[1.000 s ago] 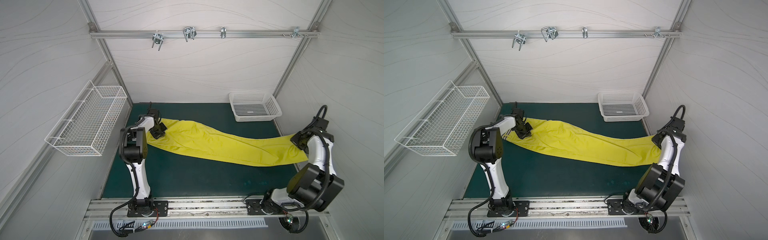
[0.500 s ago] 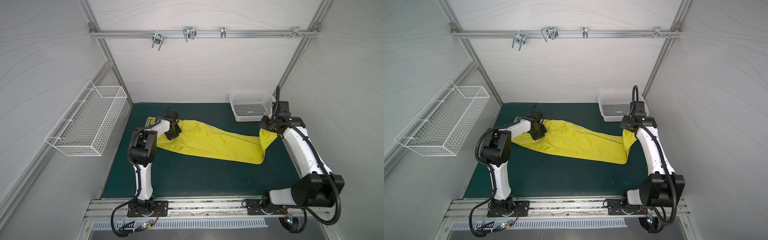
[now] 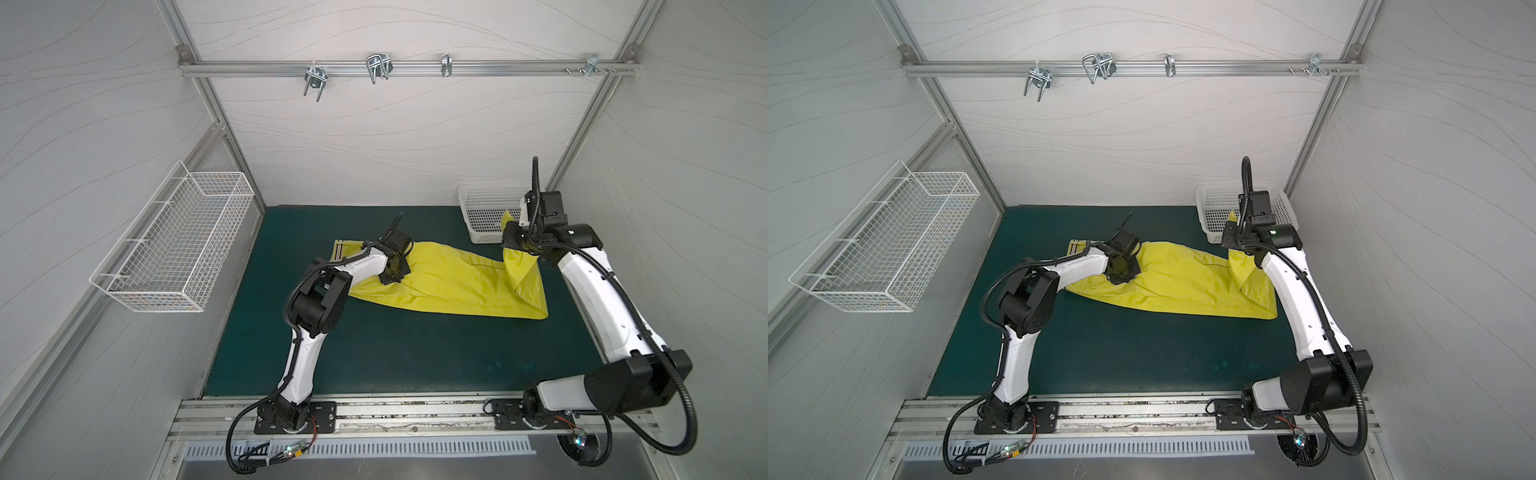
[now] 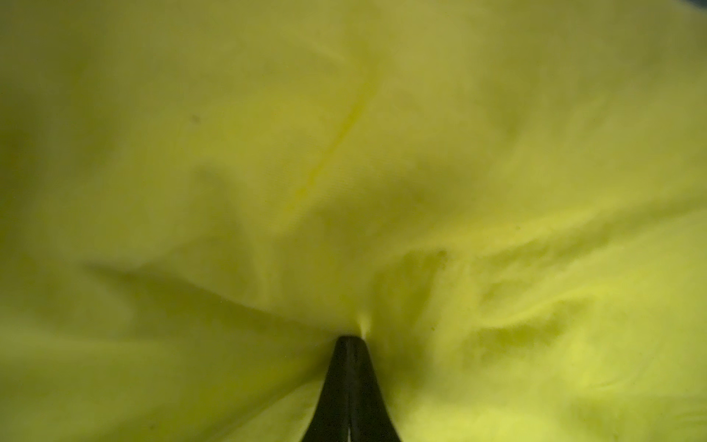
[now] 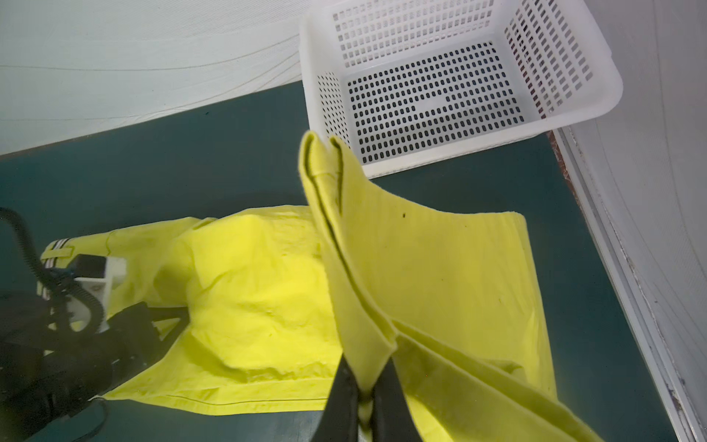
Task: Roll up the long pants
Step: Fold the long pant at the center of the board.
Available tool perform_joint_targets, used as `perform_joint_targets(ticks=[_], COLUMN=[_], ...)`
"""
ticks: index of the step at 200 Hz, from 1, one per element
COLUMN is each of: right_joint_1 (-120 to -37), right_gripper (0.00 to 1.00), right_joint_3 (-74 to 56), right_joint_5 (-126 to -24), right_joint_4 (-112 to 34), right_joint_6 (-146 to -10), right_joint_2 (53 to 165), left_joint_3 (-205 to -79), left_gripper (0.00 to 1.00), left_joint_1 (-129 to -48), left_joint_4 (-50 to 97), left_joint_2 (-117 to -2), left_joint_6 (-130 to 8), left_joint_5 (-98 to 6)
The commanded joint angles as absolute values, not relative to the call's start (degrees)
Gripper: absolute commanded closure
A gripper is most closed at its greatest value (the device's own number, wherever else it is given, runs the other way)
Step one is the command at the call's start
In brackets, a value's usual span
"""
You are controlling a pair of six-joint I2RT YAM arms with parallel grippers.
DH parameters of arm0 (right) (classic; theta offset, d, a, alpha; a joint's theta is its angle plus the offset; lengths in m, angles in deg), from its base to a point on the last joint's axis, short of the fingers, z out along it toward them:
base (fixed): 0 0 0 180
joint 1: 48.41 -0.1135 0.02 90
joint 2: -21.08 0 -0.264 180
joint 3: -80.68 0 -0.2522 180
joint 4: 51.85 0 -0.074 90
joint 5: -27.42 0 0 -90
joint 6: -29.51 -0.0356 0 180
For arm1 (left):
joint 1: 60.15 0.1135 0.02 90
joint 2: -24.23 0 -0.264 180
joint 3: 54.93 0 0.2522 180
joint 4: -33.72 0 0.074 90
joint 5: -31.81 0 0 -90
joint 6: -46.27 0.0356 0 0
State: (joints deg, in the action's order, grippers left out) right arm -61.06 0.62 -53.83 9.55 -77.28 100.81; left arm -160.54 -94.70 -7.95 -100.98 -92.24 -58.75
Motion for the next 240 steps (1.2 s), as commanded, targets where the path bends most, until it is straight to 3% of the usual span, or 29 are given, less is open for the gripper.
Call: perform_joint_targets(ticks=[1, 37, 86, 116, 182, 240], right_joint_1=[-62.7, -66.9, -74.8, -80.4, -91.4, -94.7], right_gripper=[1.00, 1.00, 1.00, 1.00, 1.00, 1.00], right_joint_3=[2.1, 6.6, 12.4, 15.2, 21.2, 26.8], right_joint_5=[-57.0, -57.8, -57.4, -57.5, -59.0, -61.2], right_joint_4=[10.1, 9.3, 8.1, 7.9, 6.7, 5.4], right_joint_6=[-75.7, -74.1, -74.8, -74.2, -73.9, -74.9], right_joint_2=[99.9, 104.9, 111.7, 115.6, 123.9, 130.2], left_joint_3=[-162.3, -152.0, -138.1, -136.5, -134.8, -132.9], left_gripper=[1.00, 1.00, 1.00, 1.00, 1.00, 1.00], left_joint_1=[-99.9, -100.0, -89.0, -85.8, -85.1, -81.9], left_joint_4=[-12.9, -8.1, -11.5, -15.8, -22.1, -28.9], left_joint_2=[-107.4, -96.2, -77.1, -70.6, -67.7, -51.4], left_joint_6=[-95.1, -97.6, -95.8, -92.4, -93.2, -94.6], left_joint_5=[-55.7, -56.9, -55.2, -59.0, -64.8, -69.8])
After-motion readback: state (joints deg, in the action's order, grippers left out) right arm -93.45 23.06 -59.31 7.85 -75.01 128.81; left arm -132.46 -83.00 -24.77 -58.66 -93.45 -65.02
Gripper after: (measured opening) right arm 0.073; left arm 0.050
